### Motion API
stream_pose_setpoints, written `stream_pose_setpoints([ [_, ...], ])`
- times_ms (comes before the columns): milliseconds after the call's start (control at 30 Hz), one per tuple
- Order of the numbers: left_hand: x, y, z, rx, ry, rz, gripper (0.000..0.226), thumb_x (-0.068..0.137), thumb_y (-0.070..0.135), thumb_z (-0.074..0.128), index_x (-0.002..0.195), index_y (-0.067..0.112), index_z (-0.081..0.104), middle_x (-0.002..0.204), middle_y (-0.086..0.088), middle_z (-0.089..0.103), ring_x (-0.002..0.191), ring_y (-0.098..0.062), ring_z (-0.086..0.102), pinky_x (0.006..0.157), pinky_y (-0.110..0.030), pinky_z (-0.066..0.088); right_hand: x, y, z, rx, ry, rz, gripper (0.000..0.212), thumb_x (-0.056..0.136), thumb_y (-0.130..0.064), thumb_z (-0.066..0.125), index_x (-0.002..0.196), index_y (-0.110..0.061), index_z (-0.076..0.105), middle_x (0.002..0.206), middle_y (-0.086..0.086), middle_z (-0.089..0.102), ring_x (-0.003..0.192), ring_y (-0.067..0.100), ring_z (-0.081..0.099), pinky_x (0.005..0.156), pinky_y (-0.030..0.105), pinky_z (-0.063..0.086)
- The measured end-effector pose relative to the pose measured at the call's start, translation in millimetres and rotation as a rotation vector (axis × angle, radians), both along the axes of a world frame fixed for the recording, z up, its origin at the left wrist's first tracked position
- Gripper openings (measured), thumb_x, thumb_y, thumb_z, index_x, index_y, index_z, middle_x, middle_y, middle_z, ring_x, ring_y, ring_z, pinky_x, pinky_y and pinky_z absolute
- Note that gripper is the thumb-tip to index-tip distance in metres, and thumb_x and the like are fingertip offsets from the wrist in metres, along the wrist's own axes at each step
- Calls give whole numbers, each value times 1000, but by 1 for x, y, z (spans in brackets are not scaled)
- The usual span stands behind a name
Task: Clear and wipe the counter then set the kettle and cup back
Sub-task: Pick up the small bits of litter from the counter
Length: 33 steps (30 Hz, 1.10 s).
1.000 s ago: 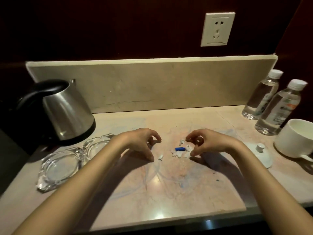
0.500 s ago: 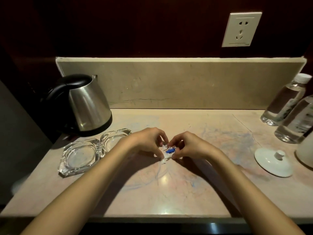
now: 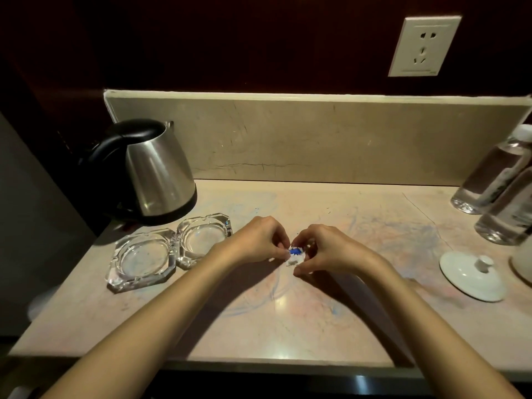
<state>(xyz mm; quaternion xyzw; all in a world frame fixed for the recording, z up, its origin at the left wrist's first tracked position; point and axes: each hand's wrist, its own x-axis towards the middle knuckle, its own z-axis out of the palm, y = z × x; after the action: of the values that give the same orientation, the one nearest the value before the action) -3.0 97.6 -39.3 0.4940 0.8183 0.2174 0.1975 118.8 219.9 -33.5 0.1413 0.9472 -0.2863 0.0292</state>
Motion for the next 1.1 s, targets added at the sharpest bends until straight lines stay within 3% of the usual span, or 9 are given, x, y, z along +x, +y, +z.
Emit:
stream_pose_setpoints([
  [100,-2,-3,0,32,-35,34,15,76,17,76,90,15,76,77,3,72,68,-4,63,62,-13,47,-3,-2,-3,-22,4,-30,40,67,-30,83,101,-16,68,78,-2,64,67,8,56,62,23,47],
  [267,-5,-9,3,6,-149,12,28,67,11,82,95,12,75,82,1,75,79,-12,70,75,-28,57,-5,-11,-13,-22,116,-90,24,71,-27,81,89,-14,71,70,-5,63,59,5,56,56,21,46],
  [400,-1,-9,-2,61,-183,58,22,68,4,79,90,10,75,74,-1,73,71,-7,70,66,-21,56,-8,-12,-17,-31,162,-129,12,73,-24,79,76,-16,71,59,-7,60,51,4,51,54,19,41],
  [567,-2,-15,-7,111,-253,60,17,71,1,77,83,13,75,77,-6,75,69,-4,69,72,-23,55,-5,-14,-19,-92,171,-147,11,73,-22,80,71,-19,69,59,-2,65,47,1,54,53,18,41],
  [767,-8,-32,-10,144,-374,45,25,72,-3,75,93,10,71,83,-9,74,78,-16,70,82,-37,56,2,-31,-19,-158,197,-199,9,74,-20,80,72,-16,72,60,-3,68,50,3,61,51,12,42],
  [967,4,-63,-2,176,-418,-1,22,75,-3,75,92,9,69,83,-10,73,75,-16,70,71,-27,58,16,-62,-16,-203,238,-224,12,73,-21,81,73,-13,73,64,-4,69,54,3,65,51,14,48],
  [1100,25,-98,7,221,-532,32,24,75,-11,70,86,10,66,69,-3,70,62,-11,67,60,-23,57,32,-92,-8,-181,259,-186,15,71,-27,81,73,-14,73,67,-4,69,58,4,65,53,15,48],
])
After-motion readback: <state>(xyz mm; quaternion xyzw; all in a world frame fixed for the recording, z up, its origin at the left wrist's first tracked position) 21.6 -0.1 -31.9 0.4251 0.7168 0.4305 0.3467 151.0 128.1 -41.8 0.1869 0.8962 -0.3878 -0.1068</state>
